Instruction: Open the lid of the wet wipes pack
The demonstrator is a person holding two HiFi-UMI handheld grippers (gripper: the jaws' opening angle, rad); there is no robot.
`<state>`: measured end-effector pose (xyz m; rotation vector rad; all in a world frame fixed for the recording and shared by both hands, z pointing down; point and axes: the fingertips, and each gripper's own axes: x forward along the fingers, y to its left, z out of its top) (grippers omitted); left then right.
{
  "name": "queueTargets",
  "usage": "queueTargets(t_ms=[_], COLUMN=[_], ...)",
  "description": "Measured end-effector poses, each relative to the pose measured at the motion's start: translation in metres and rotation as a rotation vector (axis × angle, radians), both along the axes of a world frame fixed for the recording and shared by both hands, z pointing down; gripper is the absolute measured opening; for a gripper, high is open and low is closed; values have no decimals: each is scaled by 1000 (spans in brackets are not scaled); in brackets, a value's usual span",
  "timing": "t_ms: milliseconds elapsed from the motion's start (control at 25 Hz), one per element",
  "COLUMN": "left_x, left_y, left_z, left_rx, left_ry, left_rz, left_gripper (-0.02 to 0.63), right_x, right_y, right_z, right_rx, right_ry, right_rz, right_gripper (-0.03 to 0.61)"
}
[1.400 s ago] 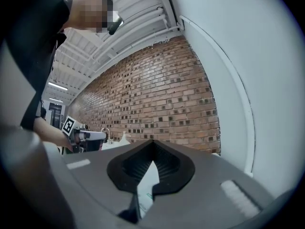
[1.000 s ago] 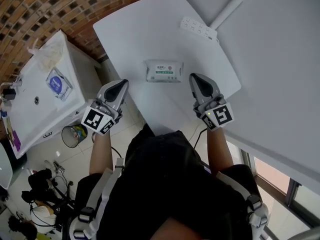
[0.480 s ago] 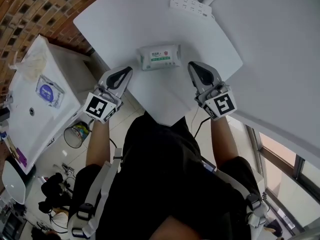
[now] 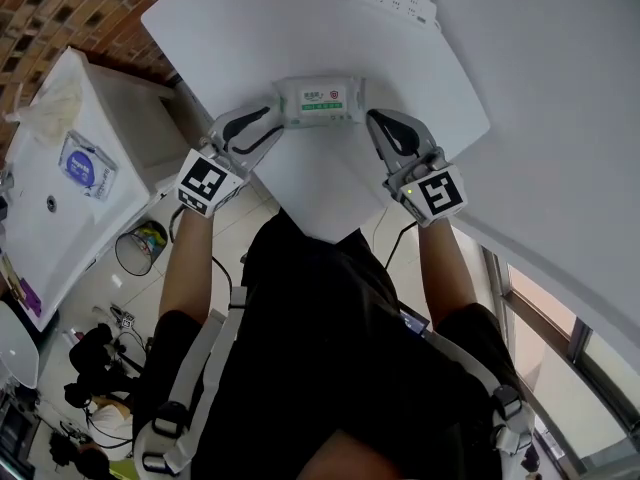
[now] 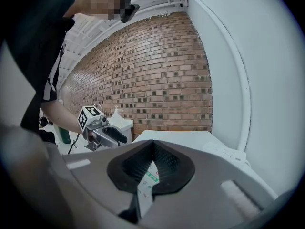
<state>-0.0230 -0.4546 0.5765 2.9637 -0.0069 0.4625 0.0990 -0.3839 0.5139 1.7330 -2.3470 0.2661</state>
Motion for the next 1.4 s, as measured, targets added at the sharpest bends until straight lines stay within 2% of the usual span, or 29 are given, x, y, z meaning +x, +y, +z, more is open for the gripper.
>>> queueTargets(t_ms=[200, 280, 520, 600, 640, 680, 800, 960, 1080, 1200, 1400], left_x=[14, 18, 27, 31, 34, 37, 41, 43, 45, 45, 45], left_y=[-6, -5, -4, 1, 5, 7, 9, 8, 9, 10, 10], left_z=[49, 62, 78, 82, 83, 85, 89, 92, 95, 96, 96], left_rx=[36, 59, 113, 129, 138, 145, 149, 156, 178, 198, 181], left_ry=[-161, -209, -269, -286, -290, -293, -292, -298, -327, -342, -334], left_rz=[99, 140, 219, 255, 272, 284, 280, 250, 257, 263, 247], left_gripper=[230, 297, 377, 384, 385, 387, 385, 379, 374, 371, 370], right_x=[-6, -6, -6, -7, -8, -9, -17, -30, -34, -35, -41], right_y=[-9, -11, -12, -13, -14, -15, -21, -28, -29, -27, -35], right_z=[15, 21, 45, 53, 58, 62, 74, 84, 96, 113, 125], right_rx=[-85, -102, -185, -214, -230, -246, -264, -259, -293, -340, -349], right_ry=[-5, 1, 41, 45, 49, 58, 122, 184, 234, 332, 464], right_rz=[-15, -22, -53, -61, -67, -75, -127, -212, -255, -306, -412], right_gripper=[6, 6, 8, 33, 131, 181, 234, 239, 241, 241, 241])
